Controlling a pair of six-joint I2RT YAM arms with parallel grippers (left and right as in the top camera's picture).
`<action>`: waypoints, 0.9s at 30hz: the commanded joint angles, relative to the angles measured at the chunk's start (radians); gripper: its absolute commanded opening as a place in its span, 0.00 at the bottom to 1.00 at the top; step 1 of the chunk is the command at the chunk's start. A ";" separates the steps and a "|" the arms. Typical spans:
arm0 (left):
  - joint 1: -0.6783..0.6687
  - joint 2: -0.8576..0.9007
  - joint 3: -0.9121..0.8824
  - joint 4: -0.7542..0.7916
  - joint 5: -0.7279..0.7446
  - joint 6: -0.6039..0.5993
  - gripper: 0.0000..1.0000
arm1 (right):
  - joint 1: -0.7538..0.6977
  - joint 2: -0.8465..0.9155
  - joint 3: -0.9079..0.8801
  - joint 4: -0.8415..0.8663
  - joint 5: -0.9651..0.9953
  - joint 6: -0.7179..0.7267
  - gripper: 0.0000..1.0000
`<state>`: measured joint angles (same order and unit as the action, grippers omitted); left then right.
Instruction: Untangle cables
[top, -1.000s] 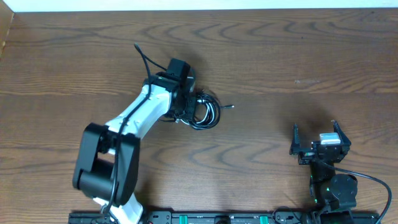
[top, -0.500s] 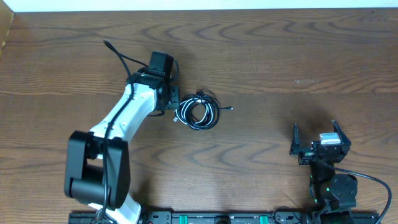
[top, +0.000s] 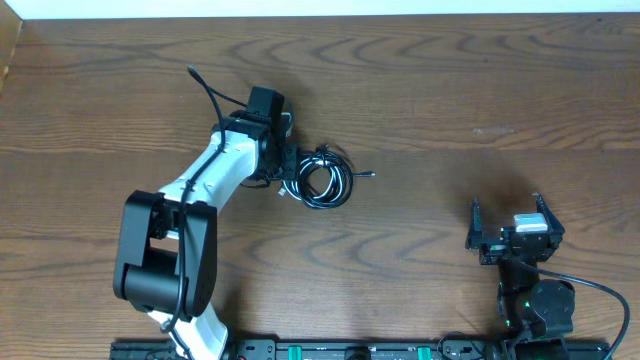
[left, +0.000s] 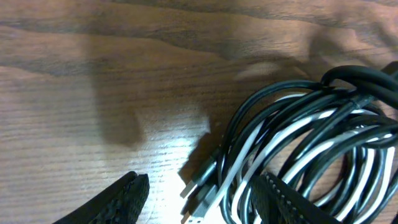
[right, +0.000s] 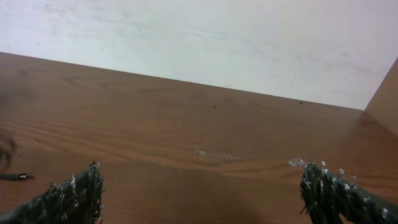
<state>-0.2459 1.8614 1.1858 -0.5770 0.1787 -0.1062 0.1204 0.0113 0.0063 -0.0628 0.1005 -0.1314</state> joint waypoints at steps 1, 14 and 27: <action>-0.002 0.036 -0.034 0.012 0.010 0.016 0.60 | 0.006 -0.005 -0.001 -0.004 -0.002 0.014 0.99; -0.002 0.048 -0.052 0.019 0.013 0.016 0.54 | 0.006 -0.005 -0.001 -0.004 -0.002 0.014 0.99; -0.002 0.048 -0.051 -0.048 0.304 0.016 0.33 | 0.006 -0.005 -0.001 -0.003 -0.002 0.014 0.99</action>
<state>-0.2466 1.8912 1.1446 -0.5995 0.3717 -0.0998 0.1204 0.0113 0.0063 -0.0628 0.1005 -0.1314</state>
